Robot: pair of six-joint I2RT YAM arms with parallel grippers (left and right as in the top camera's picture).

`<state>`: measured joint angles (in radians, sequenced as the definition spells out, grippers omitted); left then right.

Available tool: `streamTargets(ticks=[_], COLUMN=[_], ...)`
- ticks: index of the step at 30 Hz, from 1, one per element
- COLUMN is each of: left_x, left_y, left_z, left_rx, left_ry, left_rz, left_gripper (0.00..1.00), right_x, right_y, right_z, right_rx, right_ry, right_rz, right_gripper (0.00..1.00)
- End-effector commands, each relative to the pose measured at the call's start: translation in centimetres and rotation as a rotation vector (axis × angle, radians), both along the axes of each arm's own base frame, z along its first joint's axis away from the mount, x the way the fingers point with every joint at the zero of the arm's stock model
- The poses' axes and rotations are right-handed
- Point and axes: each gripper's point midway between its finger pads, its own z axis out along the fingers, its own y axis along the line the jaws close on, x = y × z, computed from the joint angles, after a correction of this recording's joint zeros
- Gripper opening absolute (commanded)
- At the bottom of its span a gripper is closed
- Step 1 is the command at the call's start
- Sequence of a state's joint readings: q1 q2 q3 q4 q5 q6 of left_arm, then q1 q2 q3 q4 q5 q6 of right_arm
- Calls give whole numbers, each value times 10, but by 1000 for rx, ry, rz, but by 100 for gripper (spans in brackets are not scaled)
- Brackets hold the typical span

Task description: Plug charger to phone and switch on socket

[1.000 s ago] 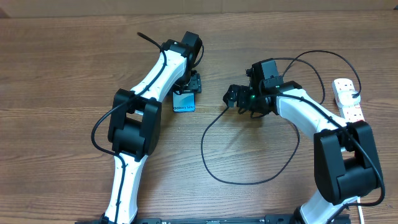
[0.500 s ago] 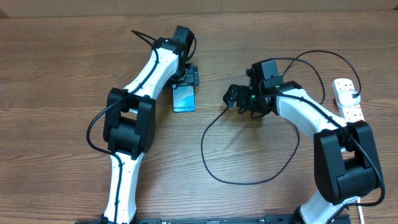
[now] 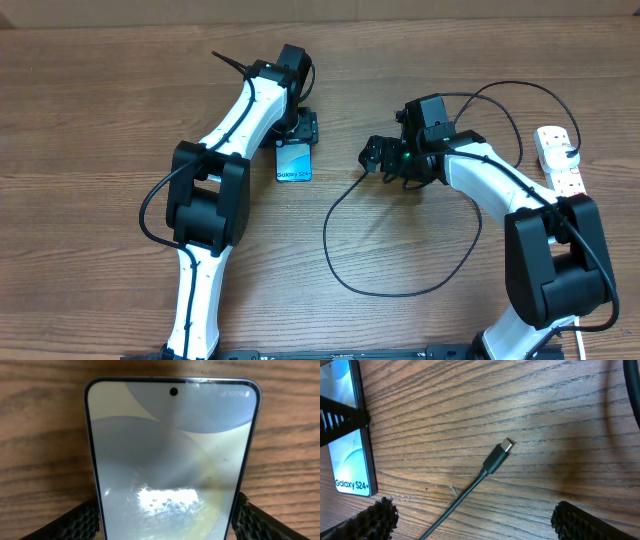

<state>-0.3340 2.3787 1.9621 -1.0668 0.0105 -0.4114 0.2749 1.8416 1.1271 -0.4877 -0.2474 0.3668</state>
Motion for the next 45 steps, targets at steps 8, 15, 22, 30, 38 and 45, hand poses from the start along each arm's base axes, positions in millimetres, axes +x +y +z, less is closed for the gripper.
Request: streamTargets(ticks=[8, 15, 22, 30, 38, 45], left_x=[-6, -3, 2, -2, -1, -6], left_y=[26, 19, 17, 19, 17, 14], left_z=[11, 10, 11, -2, -12, -12], left_rx=[93, 45, 39, 49, 43, 21], left_ry=[9, 4, -15, 13, 21, 47], left_rz=[51, 38, 38, 34, 14, -30], left_gripper=[87, 87, 86, 88, 100, 89], right_x=[5, 5, 5, 5, 5, 5], right_y=[1, 0, 0, 0, 0, 0], right_z=[3, 3, 3, 3, 3, 3], right_rx=[5, 4, 4, 4, 4, 4], right_ry=[-13, -13, -13, -13, -13, -13], right_rz=[-9, -9, -9, -9, -9, -9], right_gripper=[100, 100, 100, 100, 100, 100])
